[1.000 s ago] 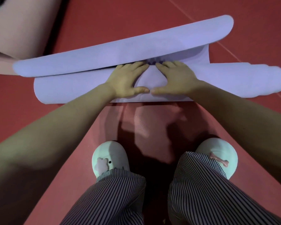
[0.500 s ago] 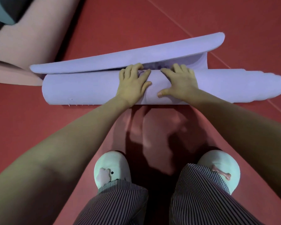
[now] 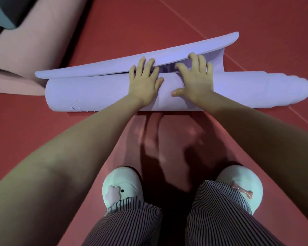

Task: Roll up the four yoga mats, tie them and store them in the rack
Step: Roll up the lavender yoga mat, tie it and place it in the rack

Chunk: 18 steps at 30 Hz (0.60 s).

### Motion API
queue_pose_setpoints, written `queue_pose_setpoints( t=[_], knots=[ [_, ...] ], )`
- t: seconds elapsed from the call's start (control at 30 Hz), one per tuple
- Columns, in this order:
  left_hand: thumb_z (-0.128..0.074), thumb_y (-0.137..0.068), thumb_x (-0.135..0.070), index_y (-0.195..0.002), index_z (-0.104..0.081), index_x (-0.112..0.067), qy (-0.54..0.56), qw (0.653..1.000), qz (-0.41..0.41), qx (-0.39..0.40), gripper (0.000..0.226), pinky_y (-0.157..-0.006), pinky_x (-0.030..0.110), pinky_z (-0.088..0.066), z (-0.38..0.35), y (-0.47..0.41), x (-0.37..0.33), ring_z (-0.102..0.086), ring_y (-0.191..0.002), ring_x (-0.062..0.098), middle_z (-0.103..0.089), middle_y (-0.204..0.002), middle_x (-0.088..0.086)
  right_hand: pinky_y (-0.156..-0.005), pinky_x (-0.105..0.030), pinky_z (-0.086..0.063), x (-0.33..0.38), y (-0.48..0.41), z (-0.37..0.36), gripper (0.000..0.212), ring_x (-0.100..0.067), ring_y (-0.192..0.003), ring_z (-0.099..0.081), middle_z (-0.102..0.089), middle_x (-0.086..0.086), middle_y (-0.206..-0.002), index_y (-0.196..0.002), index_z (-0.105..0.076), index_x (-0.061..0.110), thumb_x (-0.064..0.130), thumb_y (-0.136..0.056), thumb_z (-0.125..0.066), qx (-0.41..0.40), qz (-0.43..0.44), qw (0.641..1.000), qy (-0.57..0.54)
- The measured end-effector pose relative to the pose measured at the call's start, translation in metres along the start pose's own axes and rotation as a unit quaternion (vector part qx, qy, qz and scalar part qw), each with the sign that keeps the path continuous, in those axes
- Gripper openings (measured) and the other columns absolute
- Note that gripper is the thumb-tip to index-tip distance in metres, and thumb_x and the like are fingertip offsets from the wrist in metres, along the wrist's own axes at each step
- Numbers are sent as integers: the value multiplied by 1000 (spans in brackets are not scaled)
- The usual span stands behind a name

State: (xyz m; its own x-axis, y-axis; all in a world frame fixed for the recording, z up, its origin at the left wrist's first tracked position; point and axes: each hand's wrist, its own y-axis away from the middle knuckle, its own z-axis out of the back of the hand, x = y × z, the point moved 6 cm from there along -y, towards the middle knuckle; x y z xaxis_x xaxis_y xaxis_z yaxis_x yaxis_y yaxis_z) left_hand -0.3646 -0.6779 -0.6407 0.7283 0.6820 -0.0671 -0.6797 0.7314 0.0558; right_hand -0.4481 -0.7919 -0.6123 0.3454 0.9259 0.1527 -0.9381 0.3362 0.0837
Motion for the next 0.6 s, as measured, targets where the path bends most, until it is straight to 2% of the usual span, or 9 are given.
queue_pose_setpoints(
  t=[0.07, 0.13, 0.2, 0.27, 0.33, 0.4, 0.5, 0.53, 0.6],
  knots=[
    [-20, -98, -41, -139, -40, -5, -10, 1000, -6, -9, 58, -109, 45, -10, 1, 0, -1, -11, -146, 27, -25, -153, 10, -112, -45, -7, 4, 0, 7, 89, -27, -144, -8, -6, -13, -157, -142, -31, 16, 45, -71, -76, -21, 7, 1000, 16],
    [-29, -100, -35, -137, -41, -2, -21, 999, -15, -21, 51, -106, 47, -16, 0, 1, 0, -21, -143, 28, -31, -149, 13, -115, -47, 1, 5, -3, 11, 102, -27, -146, 2, 3, -13, -158, -150, -16, 19, 44, -71, -76, -33, 7, 999, 28],
    [-36, -95, -34, -127, -50, 2, -27, 997, -36, -55, 50, -93, 44, -25, 2, 6, -1, -41, -131, 29, -46, -137, 17, -115, -48, 7, 7, -6, 14, 113, -26, -146, 6, 8, -12, -158, -152, 0, 21, 46, -71, -75, -46, 12, 998, 47],
    [-43, -87, -36, -114, -58, 1, -40, 993, -61, -98, 48, -79, 38, -24, 7, 11, 0, -49, -116, 25, -57, -122, 16, -114, -48, 9, 7, -11, 14, 117, -26, -146, 7, 7, -9, -159, -151, 7, 20, 49, -71, -73, -38, 18, 997, 71],
    [-47, -82, -37, -109, -59, 1, -42, 985, -89, -142, 48, -76, 36, -22, 11, 15, 2, -43, -108, 24, -59, -117, 15, -114, -49, 10, 5, -17, 8, 111, -25, -147, 5, 1, -5, -160, -151, 6, 21, 52, -75, -68, 4, 22, 997, 77],
    [-49, -81, -37, -108, -56, -1, -32, 978, -121, -169, 46, -76, 36, -22, 13, 18, 3, -44, -103, 25, -56, -117, 12, -115, -49, 6, 1, -20, -1, 96, -23, -146, -5, -10, -1, -159, -152, -3, 21, 52, -82, -61, 56, 16, 997, 57],
    [-52, -80, -35, -108, -41, -11, 28, 975, -129, -177, 38, -77, 36, -22, 16, 21, 2, -56, -94, 30, -57, -117, 14, -112, -43, -9, -1, -19, -6, 82, -23, -136, -27, -34, 0, -149, -148, -19, 17, 50, -85, -59, 48, 7, 999, 9],
    [-55, -79, -33, -111, -38, -14, 55, 977, -115, -170, 41, -79, 37, -22, 18, 20, 2, -57, -98, 32, -56, -122, 17, -110, -41, -13, -1, -18, -5, 80, -23, -133, -31, -38, -1, -145, -148, -21, 16, 49, -85, -59, 33, 9, 999, 6],
    [-66, -76, -33, -129, -36, -22, 75, 985, -70, -138, 62, -91, 44, -25, 24, 14, 3, -45, -123, 36, -41, -141, 21, -107, -39, -16, -2, -16, -4, 79, -24, -130, -33, -40, -2, -142, -147, -23, 16, 49, -85, -59, 11, 9, 1000, 5]
  ],
)
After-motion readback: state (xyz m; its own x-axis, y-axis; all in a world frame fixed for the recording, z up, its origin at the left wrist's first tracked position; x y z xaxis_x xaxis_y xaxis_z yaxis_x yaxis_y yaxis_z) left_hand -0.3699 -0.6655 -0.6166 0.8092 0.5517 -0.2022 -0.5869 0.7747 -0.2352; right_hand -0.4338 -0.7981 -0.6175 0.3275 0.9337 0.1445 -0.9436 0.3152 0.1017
